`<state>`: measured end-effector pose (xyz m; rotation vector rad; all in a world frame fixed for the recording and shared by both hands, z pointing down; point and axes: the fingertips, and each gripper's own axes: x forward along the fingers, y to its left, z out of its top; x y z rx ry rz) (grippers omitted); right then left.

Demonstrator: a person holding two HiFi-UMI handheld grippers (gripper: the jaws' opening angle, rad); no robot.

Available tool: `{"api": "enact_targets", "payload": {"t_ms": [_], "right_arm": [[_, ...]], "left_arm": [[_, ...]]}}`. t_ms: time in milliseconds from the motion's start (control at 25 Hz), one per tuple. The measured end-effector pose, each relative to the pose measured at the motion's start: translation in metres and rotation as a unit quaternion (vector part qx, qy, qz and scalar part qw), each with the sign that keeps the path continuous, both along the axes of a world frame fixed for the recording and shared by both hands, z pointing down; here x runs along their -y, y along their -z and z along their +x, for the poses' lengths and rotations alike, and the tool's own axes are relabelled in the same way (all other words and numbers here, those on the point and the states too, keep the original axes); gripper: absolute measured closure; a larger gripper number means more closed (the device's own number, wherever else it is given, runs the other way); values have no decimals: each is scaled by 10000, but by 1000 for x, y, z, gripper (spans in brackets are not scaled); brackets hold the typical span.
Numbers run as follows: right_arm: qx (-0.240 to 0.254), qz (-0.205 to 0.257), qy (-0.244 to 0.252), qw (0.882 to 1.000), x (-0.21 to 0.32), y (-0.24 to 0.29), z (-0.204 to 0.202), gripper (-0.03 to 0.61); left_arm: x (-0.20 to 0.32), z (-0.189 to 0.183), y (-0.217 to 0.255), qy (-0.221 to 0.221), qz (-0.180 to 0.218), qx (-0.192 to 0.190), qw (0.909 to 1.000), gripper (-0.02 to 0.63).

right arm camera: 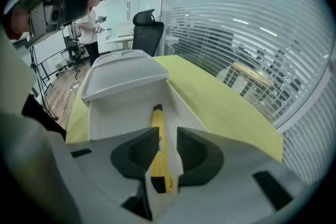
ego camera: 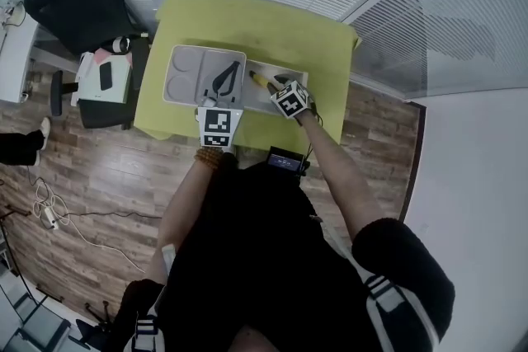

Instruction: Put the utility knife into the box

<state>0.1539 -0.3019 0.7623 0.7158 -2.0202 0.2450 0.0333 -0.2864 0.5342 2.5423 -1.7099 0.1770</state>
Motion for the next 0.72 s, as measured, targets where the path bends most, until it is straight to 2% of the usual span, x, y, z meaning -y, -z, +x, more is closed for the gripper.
{"api": "enact_targets", "payload": {"t_ms": [400, 720], "right_arm": [[415, 403, -328, 9978, 13, 39, 6, 483], [889, 768, -592, 9913, 22, 78, 4, 500]], "left_arm": [[5, 20, 9, -221, 119, 3, 9997, 601], [7, 26, 14, -280, 188, -47, 9994, 601]]}}
